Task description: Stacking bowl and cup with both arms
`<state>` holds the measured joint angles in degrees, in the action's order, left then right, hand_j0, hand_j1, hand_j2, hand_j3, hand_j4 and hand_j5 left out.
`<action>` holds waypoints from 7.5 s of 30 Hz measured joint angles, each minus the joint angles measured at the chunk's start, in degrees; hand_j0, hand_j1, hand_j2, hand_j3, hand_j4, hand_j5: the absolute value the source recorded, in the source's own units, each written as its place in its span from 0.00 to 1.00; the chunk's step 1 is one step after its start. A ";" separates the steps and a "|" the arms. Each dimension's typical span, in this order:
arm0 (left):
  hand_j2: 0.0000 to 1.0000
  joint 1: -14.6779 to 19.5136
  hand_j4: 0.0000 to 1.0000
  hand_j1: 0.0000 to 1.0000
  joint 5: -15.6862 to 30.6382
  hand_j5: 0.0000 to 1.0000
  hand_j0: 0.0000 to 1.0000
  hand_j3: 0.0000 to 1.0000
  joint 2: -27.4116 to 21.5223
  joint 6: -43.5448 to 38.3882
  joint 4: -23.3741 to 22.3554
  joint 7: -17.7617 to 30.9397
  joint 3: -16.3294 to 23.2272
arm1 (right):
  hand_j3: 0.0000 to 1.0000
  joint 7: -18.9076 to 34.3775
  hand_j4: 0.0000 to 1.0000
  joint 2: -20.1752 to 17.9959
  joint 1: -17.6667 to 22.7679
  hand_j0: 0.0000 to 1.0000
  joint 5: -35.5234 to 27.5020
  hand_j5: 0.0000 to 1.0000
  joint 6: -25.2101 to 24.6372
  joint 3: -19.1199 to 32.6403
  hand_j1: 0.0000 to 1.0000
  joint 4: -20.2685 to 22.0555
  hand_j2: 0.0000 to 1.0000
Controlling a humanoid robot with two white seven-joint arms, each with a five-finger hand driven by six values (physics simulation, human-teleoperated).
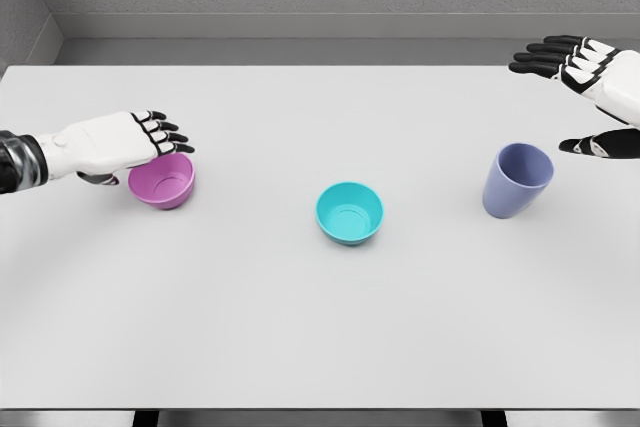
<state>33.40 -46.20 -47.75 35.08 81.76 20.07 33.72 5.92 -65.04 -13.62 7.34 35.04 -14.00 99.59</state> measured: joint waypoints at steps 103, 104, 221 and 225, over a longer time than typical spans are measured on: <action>0.64 3.25 0.64 0.64 0.39 0.64 0.64 0.64 20.02 0.03 13.85 6.14 9.12 | 1.00 0.00 1.00 0.42 -0.09 1.00 0.00 1.00 0.00 0.00 1.00 -0.01 1.00; 0.66 3.25 0.66 0.66 0.37 0.66 0.66 0.66 20.06 0.06 13.82 6.09 9.12 | 1.00 0.00 1.00 0.43 -0.09 1.00 0.00 1.00 0.00 0.00 1.00 -0.01 1.00; 1.00 0.26 1.00 1.00 23.79 1.00 1.00 1.00 -2.02 0.04 -6.45 5.97 -6.26 | 1.00 29.10 1.00 8.21 -28.83 1.00 5.16 1.00 0.10 -29.61 1.00 -19.87 1.00; 1.00 0.26 1.00 1.00 23.79 1.00 1.00 1.00 -2.03 0.04 -6.45 5.97 -6.26 | 0.99 29.10 0.99 8.36 -28.83 0.99 5.18 0.99 0.11 -30.25 0.99 -20.36 0.99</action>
<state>33.66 -22.41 -49.77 35.12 75.32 26.05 27.46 35.02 -56.68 -42.45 12.52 35.15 -44.25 79.23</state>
